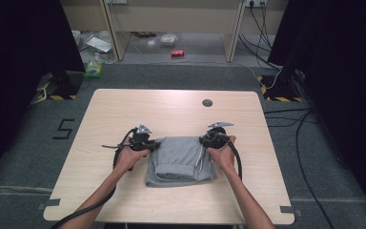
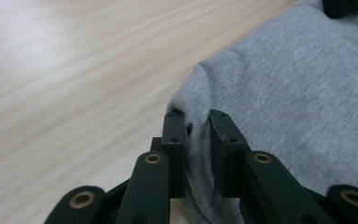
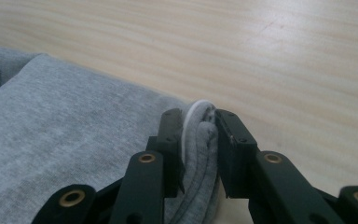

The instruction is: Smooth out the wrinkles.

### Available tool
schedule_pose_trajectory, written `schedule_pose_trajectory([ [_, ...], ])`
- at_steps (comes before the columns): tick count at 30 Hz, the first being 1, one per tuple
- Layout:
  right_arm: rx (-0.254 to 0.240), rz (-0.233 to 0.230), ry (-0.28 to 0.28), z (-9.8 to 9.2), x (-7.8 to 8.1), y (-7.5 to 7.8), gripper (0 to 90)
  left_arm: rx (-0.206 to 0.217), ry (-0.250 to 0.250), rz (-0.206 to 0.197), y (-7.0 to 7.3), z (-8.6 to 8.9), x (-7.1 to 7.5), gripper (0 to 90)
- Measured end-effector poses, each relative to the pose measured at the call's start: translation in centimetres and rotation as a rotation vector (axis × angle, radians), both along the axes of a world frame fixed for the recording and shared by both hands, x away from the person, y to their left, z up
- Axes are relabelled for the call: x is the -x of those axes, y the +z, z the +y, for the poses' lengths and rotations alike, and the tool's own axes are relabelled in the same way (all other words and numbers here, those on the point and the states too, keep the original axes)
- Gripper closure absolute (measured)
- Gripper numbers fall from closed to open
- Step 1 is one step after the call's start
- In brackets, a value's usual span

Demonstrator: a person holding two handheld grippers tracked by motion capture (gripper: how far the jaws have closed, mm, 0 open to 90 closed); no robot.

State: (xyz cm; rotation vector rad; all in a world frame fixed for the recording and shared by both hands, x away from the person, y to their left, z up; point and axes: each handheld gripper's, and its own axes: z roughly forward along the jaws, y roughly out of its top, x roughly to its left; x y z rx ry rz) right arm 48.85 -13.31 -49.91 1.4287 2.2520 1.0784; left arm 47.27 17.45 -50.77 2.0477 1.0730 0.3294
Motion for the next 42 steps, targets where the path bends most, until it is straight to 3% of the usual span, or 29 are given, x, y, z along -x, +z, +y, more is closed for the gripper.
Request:
schedule_pose_trajectory([
  [9, -0.001, 0.006, -0.029, 0.5, -2.2, -0.1, 72.6, -0.008, 0.033, 0.01, 0.0, 0.1, -2.0, 76.7],
  [16, 0.013, -0.004, -0.04, 1.0, -3.6, -0.1, 72.6, -0.042, 0.056, 0.005, 0.2, 0.0, -3.2, 76.7],
  [23, 0.017, -0.007, -0.048, 1.2, -4.2, -0.2, 72.0, -0.066, 0.062, 0.005, 0.3, 0.1, -4.0, 75.7],
  [26, 0.025, -0.012, -0.054, 1.2, -4.2, -0.2, 67.2, -0.075, 0.07, 0.002, 0.3, 0.2, -4.0, 71.4],
  [33, 0.012, -0.024, -0.08, 0.3, -4.1, 0.5, 60.2, -0.053, 0.093, 0.021, 0.4, 0.9, -4.0, 61.2],
  [36, 0.016, -0.025, -0.095, -0.1, -4.1, 0.8, 55.5, -0.038, 0.116, 0.023, 0.7, 1.4, -4.0, 52.2],
  [38, 0.014, -0.022, -0.101, -0.2, -4.0, 0.9, 54.1, 0.001, 0.127, 0.032, 1.0, 1.9, -3.8, 48.5],
  [42, 0.003, -0.036, -0.102, -0.1, -3.8, 1.4, 51.5, 0.015, 0.131, 0.036, 1.7, 2.4, -3.6, 44.0],
])
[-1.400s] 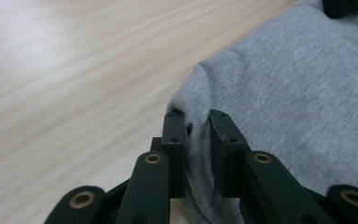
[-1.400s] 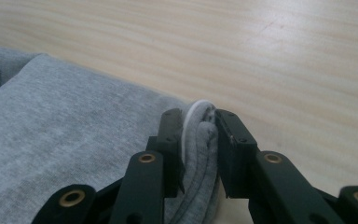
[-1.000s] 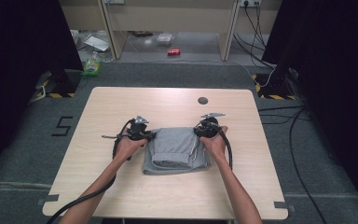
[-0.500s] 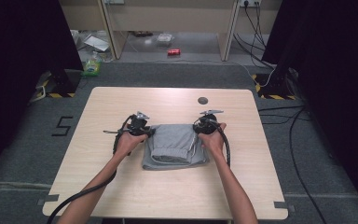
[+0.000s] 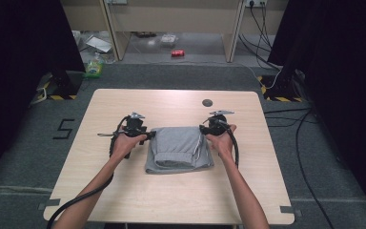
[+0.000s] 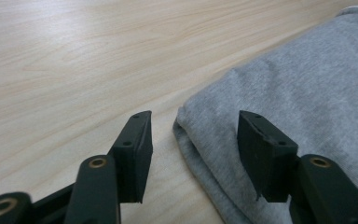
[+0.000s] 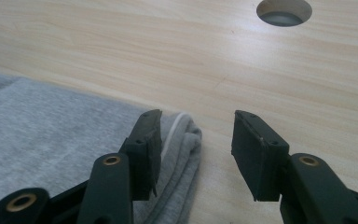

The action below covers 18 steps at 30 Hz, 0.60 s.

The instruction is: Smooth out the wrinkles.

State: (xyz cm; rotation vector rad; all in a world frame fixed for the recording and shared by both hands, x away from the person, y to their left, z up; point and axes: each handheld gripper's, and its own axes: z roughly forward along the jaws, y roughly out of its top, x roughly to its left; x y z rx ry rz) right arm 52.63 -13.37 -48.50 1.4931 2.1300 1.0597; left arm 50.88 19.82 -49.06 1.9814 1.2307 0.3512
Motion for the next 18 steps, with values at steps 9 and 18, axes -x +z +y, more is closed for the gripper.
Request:
schedule_pose_trajectory([
  [9, -0.015, -0.001, -0.007, -0.1, 0.5, 1.1, 45.8, 0.015, -0.01, 0.02, 0.7, 0.4, 0.9, 36.1],
  [18, -0.025, -0.007, 0.014, -0.6, 1.7, 1.9, 42.9, 0.03, -0.028, 0.049, 1.0, 1.1, 2.1, 31.5],
])
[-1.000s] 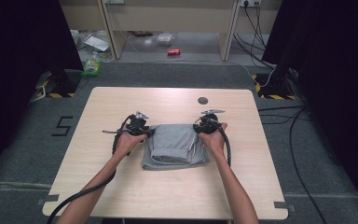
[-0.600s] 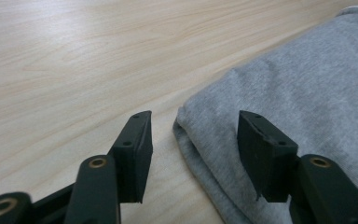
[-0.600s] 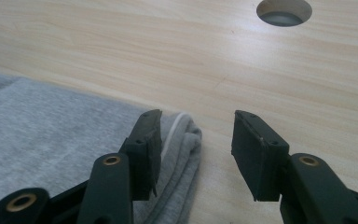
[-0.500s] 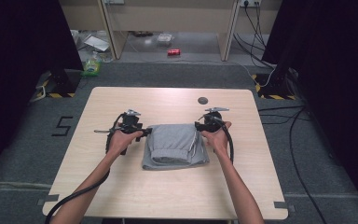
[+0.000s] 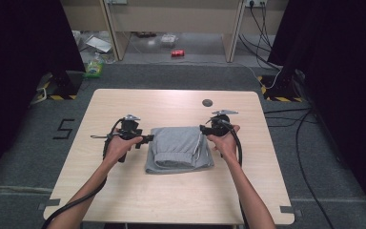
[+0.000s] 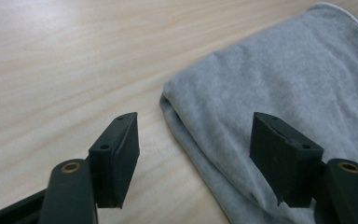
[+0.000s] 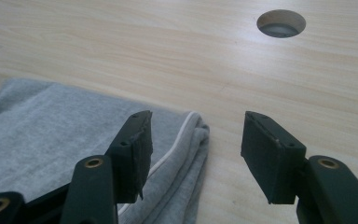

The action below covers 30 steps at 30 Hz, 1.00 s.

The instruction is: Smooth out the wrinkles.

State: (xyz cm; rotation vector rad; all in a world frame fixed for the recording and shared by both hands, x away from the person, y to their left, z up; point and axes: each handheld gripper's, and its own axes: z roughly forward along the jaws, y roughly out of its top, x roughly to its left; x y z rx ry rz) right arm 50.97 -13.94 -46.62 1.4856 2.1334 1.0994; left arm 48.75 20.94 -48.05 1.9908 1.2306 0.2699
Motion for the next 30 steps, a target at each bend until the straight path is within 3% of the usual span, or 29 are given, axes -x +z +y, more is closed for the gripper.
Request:
schedule_pose_trajectory([
  [7, -0.007, -0.004, 0.025, 0.0, 0.9, 0.5, 40.9, 0.029, 0.009, 0.016, 0.1, 0.6, 1.0, 24.7],
  [15, -0.012, 0.003, 0.052, -0.2, 2.1, 0.8, 39.3, 0.059, 0.005, -0.001, 0.4, 1.0, 2.7, 18.3],
  [30, -0.023, -0.013, 0.091, -0.9, 5.1, 0.7, 39.0, 0.056, -0.038, -0.022, 0.4, 1.7, 6.1, 15.8],
])
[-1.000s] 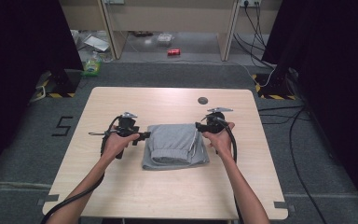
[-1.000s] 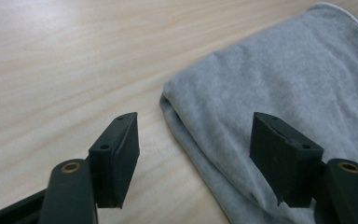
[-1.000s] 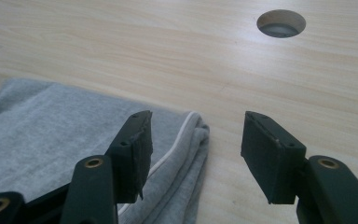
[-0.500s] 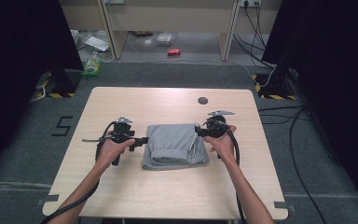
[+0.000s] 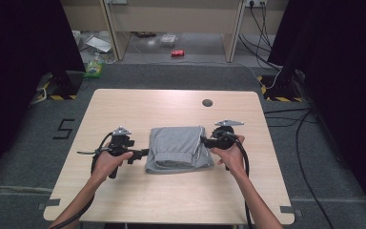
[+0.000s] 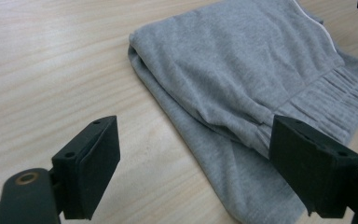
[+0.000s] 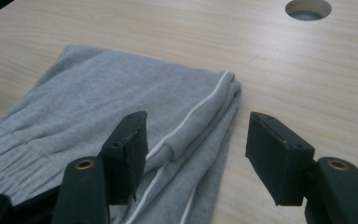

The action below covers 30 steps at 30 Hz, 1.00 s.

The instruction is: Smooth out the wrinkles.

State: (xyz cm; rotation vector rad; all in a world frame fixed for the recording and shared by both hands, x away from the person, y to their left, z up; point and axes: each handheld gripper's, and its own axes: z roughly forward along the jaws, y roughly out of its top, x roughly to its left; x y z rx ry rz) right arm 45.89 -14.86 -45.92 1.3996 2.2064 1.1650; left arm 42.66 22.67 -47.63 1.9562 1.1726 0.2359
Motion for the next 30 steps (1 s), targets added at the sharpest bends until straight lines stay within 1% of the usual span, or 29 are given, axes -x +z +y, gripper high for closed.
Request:
schedule_pose_trajectory([
  [6, -0.009, 0.001, 0.018, -0.1, 1.1, -0.1, 38.8, -0.007, -0.016, -0.001, -0.3, 0.0, 0.8, 15.9],
  [13, -0.012, -0.01, 0.031, -0.2, 2.3, -0.1, 38.8, -0.015, -0.029, -0.002, -0.8, 0.0, 1.9, 15.8],
  [18, -0.017, -0.003, 0.041, -0.2, 3.2, -0.3, 38.7, -0.019, -0.041, -0.004, -1.0, 0.0, 2.6, 15.8],
  [23, -0.014, 0.0, 0.048, -0.3, 3.8, -0.5, 38.6, -0.024, -0.058, -0.004, -1.3, -0.1, 3.4, 15.8],
  [27, 0.0, -0.006, 0.055, -0.3, 4.4, -0.7, 38.3, -0.026, -0.066, -0.006, -1.4, -0.1, 4.0, 15.8],
  [30, 0.001, -0.011, 0.059, -0.4, 4.8, -0.8, 38.3, -0.03, -0.075, -0.005, -1.7, -0.1, 4.6, 15.8],
])
